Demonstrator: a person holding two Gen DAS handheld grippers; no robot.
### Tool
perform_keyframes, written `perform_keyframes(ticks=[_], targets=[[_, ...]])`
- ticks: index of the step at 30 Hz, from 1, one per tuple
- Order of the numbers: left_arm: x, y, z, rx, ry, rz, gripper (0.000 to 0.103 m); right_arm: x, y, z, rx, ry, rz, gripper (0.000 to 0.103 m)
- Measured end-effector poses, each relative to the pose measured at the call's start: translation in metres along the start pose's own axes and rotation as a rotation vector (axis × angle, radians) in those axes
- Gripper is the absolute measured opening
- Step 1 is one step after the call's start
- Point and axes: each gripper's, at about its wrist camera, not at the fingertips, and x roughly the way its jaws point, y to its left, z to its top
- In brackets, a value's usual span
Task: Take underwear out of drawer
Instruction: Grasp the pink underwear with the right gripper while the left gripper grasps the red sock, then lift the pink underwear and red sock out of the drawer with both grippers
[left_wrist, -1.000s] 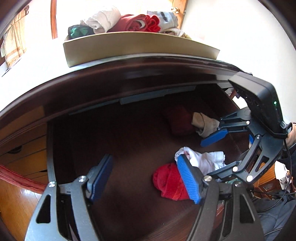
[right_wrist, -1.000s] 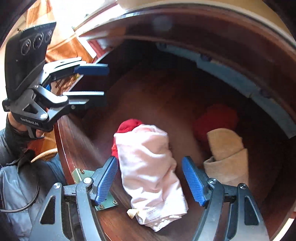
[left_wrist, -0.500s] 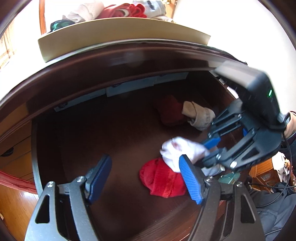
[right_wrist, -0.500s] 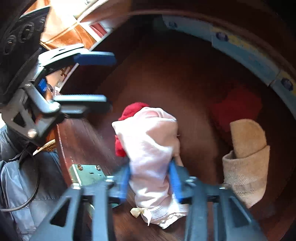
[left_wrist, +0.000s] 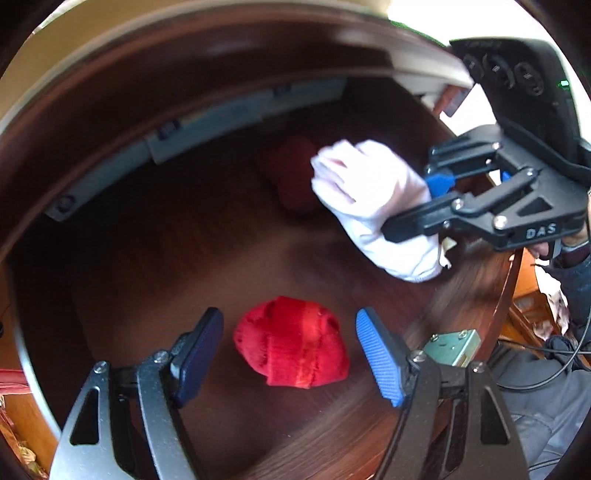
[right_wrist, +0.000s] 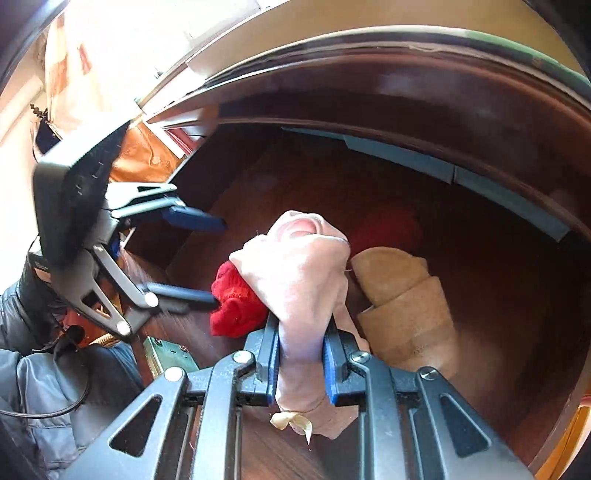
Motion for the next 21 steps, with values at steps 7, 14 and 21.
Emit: perform_keyframes(ticks=[7, 14, 21], targets=[[0.022, 0.004, 0.012, -0.037, 0.109, -0.052, 0.076, -0.021, -0.02, -0.012, 0.003, -0.01, 0.019, 0.021], [0.033, -0.001, 0.015, -0.007, 0.158, -0.069, 0.072, -0.02, -0.02, -0.012, 0.005, -0.015, 0.024, 0.021], [0.035, -0.009, 0.009, 0.026, 0.13, -0.072, 0.042, -0.018, -0.015, -0.009, 0.01, -0.022, 0.01, 0.021]])
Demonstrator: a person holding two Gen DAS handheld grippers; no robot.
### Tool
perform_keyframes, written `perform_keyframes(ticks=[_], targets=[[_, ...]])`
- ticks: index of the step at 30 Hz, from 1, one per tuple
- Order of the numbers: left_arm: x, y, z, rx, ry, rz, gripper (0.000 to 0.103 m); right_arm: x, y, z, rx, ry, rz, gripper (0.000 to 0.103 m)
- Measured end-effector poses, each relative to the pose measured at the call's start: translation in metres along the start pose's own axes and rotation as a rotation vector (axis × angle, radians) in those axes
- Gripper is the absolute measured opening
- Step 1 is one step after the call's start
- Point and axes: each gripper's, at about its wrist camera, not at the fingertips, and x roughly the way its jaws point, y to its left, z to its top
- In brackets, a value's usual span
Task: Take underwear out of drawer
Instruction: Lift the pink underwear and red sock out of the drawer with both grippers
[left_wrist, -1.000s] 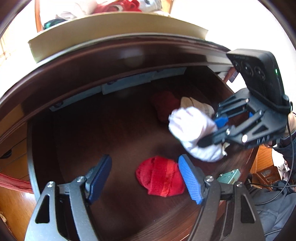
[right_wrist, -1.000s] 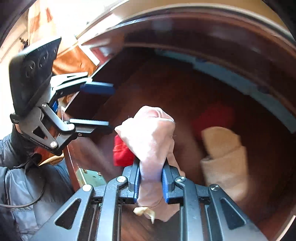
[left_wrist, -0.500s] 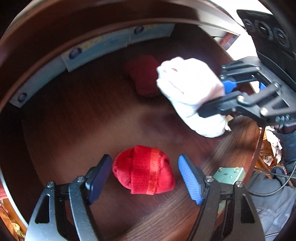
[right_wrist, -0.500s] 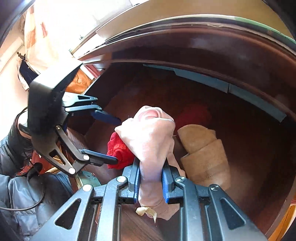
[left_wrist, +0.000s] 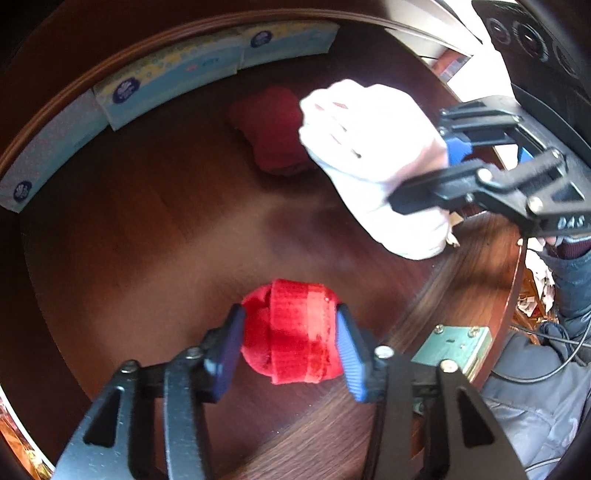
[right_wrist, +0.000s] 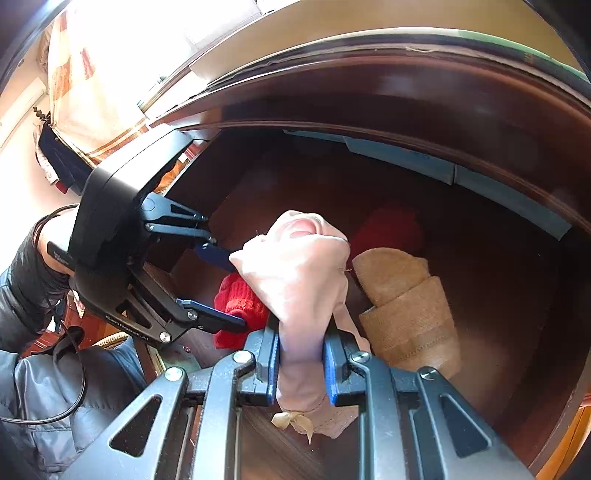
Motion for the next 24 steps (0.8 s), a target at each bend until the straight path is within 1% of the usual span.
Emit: perform_keyframes(ticks=[1, 3, 8, 13, 15, 16, 18, 24], targets=[[-0.001, -0.001, -0.001, 0.005, -0.008, 0.003, 0.04, 0.0, 0.0, 0.0, 0.002, -0.001, -0.002, 0.021], [-0.003, -0.004, -0.003, 0.013, -0.034, 0.013, 0.031, 0.001, 0.002, 0.001, 0.005, -0.003, -0.005, 0.021], [-0.017, -0.01, -0.014, 0.014, -0.136, 0.047, 0.025, -0.001, 0.005, 0.0, 0.003, -0.021, -0.019, 0.021], [-0.031, -0.011, -0.024, -0.016, -0.241, 0.069, 0.025, -0.009, 0.011, -0.004, -0.019, -0.075, -0.027, 0.021], [-0.036, -0.012, -0.027, -0.019, -0.281, 0.1, 0.025, -0.012, 0.014, -0.006, -0.032, -0.097, -0.036, 0.021], [-0.044, -0.012, -0.024, -0.017, -0.298, 0.116, 0.025, -0.014, 0.016, -0.006, -0.038, -0.11, -0.038, 0.021], [-0.047, -0.008, -0.02, -0.014, -0.326, 0.147, 0.025, -0.018, 0.019, -0.009, -0.048, -0.133, -0.044, 0.021], [-0.056, -0.015, -0.028, -0.002, -0.394, 0.216, 0.025, -0.031, 0.025, -0.015, -0.065, -0.197, -0.058, 0.021]])
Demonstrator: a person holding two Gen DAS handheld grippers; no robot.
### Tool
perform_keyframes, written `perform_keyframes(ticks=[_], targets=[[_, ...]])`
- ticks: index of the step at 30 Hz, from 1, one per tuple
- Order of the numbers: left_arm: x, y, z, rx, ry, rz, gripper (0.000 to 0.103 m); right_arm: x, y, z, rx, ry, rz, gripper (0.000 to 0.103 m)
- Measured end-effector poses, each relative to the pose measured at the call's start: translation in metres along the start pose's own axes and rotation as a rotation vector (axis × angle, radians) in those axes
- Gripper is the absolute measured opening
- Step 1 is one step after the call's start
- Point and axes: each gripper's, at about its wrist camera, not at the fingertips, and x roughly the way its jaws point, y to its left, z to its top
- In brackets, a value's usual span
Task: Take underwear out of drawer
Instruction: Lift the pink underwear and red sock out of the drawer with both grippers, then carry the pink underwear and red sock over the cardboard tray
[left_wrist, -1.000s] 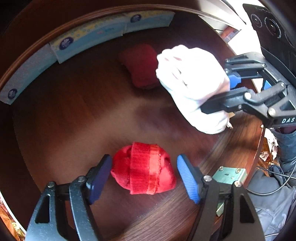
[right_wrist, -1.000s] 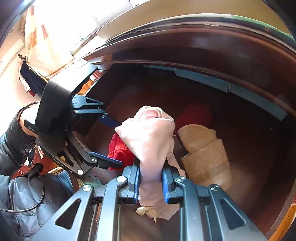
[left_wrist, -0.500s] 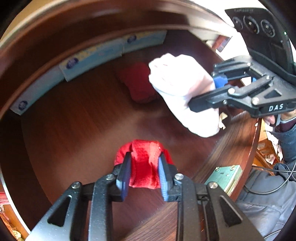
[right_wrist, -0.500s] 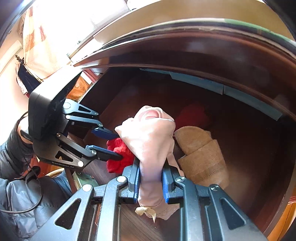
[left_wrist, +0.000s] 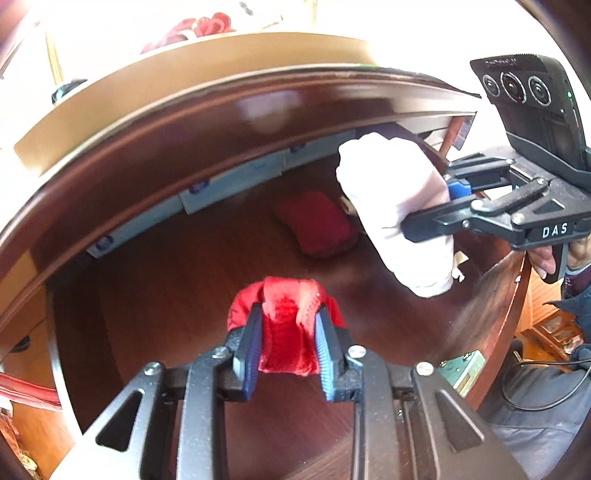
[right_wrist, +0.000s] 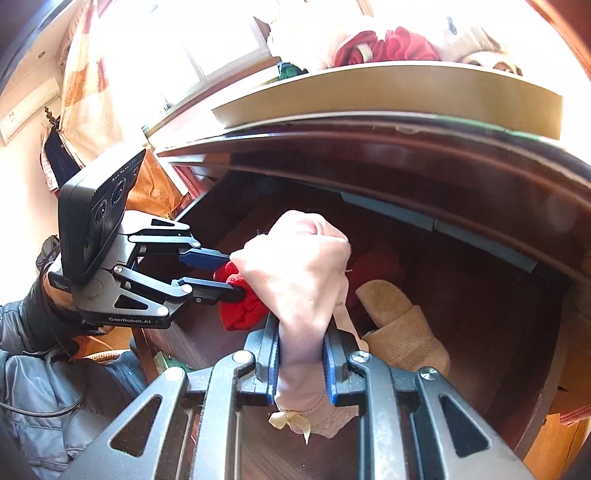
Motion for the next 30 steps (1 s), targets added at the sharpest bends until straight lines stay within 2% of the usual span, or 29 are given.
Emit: perform_keyframes(ticks=[11, 21, 30], targets=[[-0.027, 0.003, -0.004, -0.006, -0.122, 0.093, 0.024, -0.023, 0.001, -0.002, -0.027, -0.117, -0.014, 0.021], [-0.045, 0.009, -0.012, -0.076, -0.235, 0.105, 0.024, -0.035, 0.01, -0.004, -0.076, -0.212, -0.034, 0.021], [-0.051, 0.01, -0.008, -0.096, -0.29, 0.11, 0.024, -0.047, 0.021, -0.009, -0.146, -0.297, -0.043, 0.021]])
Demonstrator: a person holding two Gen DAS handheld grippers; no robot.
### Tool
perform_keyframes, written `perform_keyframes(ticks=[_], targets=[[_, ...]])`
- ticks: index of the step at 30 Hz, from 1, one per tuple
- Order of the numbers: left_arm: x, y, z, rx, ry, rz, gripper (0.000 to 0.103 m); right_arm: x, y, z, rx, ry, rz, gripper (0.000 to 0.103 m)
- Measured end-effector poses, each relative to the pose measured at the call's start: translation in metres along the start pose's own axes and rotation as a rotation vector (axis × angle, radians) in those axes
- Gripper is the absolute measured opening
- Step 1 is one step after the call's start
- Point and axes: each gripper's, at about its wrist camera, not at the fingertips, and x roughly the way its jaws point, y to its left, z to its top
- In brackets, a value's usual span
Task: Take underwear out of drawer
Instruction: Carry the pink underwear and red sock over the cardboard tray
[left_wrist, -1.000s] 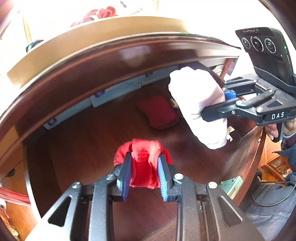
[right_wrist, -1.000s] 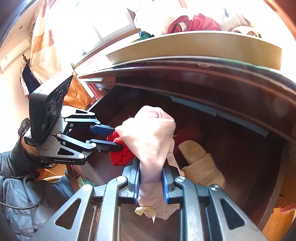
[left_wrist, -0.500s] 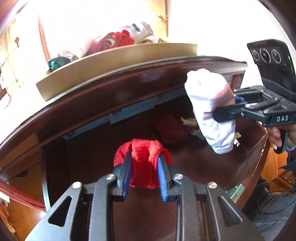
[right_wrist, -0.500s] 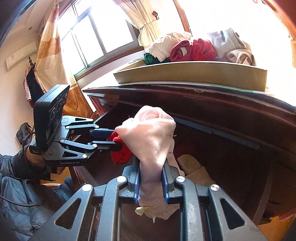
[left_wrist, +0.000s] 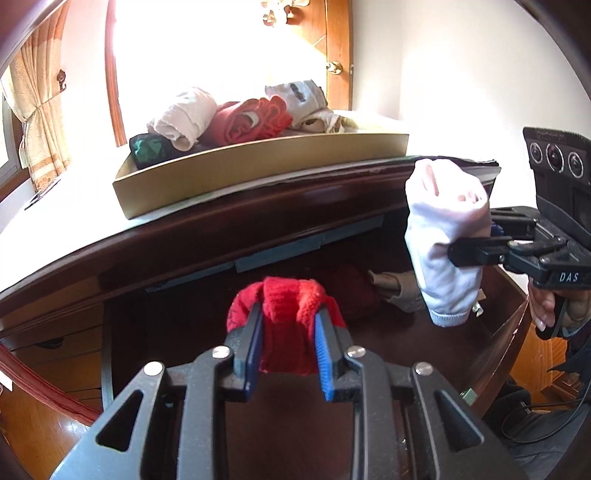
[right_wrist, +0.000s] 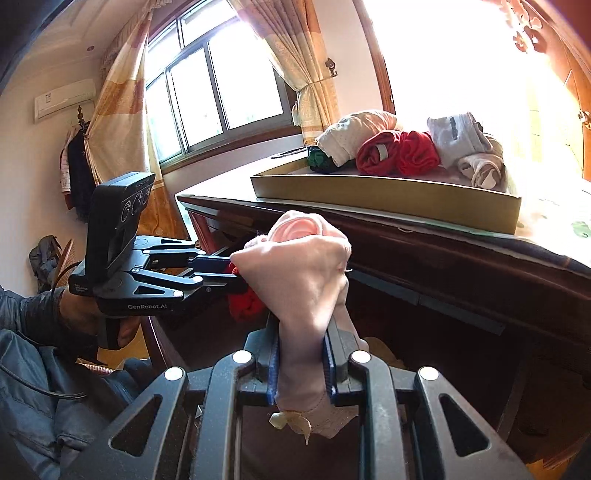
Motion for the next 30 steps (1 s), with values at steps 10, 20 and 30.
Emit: perform_keyframes(ticks=[10, 20, 30], targets=[[-0.015, 0.002, 0.009, -0.014, -0.076, 0.018, 0.024, -0.017, 0.003, -0.001, -0.015, -0.082, 0.021, 0.021], [-0.029, 0.003, 0.023, -0.007, -0.133, 0.032, 0.024, -0.031, -0.001, 0.002, 0.01, -0.158, 0.033, 0.021], [-0.044, 0.005, 0.05, 0.016, -0.198, 0.043, 0.024, -0.043, -0.004, 0.012, 0.022, -0.195, 0.022, 0.021]])
